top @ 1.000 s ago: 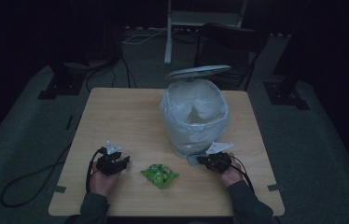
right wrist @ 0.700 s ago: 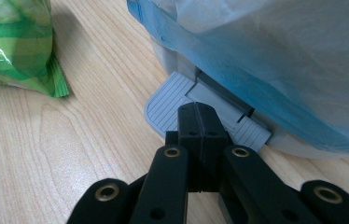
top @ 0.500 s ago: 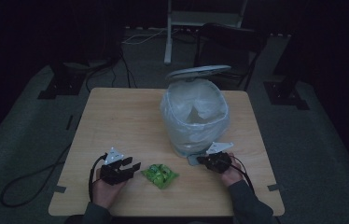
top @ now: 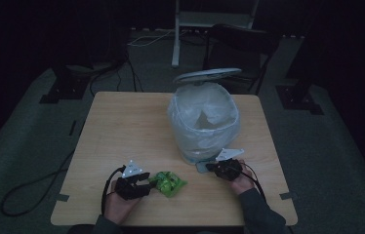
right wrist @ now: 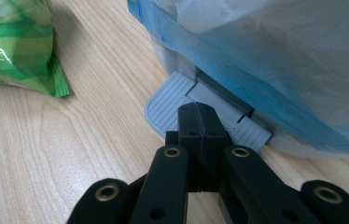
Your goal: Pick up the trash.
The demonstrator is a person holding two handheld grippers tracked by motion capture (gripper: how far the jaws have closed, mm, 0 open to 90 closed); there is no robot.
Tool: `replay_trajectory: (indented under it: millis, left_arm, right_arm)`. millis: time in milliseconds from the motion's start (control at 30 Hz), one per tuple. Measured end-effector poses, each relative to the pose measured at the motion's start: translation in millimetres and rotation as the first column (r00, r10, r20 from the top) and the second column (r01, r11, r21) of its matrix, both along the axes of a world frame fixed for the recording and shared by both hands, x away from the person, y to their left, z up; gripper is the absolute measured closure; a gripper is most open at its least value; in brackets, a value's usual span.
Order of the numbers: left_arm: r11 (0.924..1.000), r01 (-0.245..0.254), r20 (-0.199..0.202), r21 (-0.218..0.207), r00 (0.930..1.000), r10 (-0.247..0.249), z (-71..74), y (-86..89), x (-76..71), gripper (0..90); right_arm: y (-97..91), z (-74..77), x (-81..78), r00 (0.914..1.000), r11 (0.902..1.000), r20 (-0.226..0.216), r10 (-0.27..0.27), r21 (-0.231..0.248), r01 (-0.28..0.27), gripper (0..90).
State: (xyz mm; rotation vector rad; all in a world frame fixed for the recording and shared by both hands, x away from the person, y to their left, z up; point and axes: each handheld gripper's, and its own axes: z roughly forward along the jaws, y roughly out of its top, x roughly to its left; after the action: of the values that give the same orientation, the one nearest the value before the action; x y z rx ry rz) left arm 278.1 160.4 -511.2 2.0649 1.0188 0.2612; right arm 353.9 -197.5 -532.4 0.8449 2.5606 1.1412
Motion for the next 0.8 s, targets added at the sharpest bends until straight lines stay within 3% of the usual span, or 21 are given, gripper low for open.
replay_trajectory:
  millis: [133,400,800]
  left_arm:
    - [0.9992,-0.018,-0.002,0.035,0.9998,0.018,-5.7,-2.5,2.0,66.5]
    - [0.9992,-0.037,0.005,0.014,0.9993,0.037,-5.7,0.9,9.5,78.4]
    - [0.9972,-0.071,0.004,0.022,0.9975,0.071,-4.1,11.0,24.6,81.7]
  right_arm:
    - [0.2,0.1,-0.1,1.0000,1.0000,0.003,0.000,-0.003,0.000,90.0]
    - [0.5,0.2,-0.4,1.0000,1.0000,0.006,0.001,-0.007,-0.001,90.0]
    - [0.4,0.2,-0.2,1.0000,1.0000,0.004,0.000,-0.006,0.000,90.0]
